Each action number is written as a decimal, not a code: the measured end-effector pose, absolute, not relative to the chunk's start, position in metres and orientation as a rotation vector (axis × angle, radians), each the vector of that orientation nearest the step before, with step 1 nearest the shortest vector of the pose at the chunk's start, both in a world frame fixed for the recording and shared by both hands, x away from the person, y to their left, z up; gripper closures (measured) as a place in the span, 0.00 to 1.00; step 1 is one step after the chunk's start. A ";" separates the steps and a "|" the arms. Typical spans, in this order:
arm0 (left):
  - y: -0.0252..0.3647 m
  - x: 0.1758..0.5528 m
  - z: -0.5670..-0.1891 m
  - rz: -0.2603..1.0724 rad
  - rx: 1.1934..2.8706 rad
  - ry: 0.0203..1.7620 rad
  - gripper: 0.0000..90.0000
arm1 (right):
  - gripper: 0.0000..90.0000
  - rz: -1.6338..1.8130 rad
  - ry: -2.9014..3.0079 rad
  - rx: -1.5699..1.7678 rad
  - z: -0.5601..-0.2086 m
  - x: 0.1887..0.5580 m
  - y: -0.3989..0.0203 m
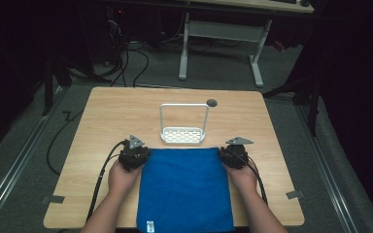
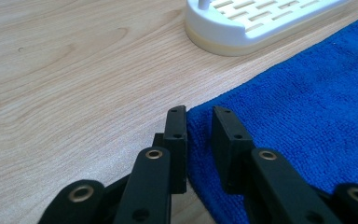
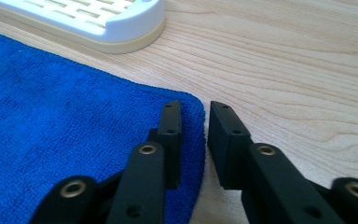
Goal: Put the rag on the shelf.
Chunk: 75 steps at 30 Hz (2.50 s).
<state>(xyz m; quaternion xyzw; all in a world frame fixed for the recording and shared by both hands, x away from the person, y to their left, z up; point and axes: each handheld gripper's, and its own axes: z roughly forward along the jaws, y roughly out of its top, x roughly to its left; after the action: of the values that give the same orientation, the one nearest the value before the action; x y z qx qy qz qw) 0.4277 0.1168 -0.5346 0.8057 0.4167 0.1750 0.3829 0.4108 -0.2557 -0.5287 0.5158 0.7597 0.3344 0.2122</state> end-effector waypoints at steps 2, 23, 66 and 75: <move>0.117 0.427 -0.535 0.446 2.059 1.057 0.86 | 0.92 0.935 2.115 1.433 -0.529 0.410 -0.255; 0.129 0.395 -0.518 0.491 1.857 1.006 0.97 | 0.98 1.190 1.985 1.252 -0.499 0.364 -0.248; 0.150 0.348 -0.435 0.676 1.577 0.835 0.97 | 0.98 1.427 1.752 1.016 -0.422 0.318 -0.241; 0.150 0.339 -0.419 0.705 1.542 0.803 0.97 | 0.98 1.467 1.694 0.968 -0.403 0.309 -0.242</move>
<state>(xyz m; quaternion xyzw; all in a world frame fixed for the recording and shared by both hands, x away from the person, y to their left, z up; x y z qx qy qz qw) 0.3391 0.1500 -0.4189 0.6629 0.3451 0.3029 0.5913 0.3094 -0.2421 -0.4034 0.3725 0.6517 0.5645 0.3433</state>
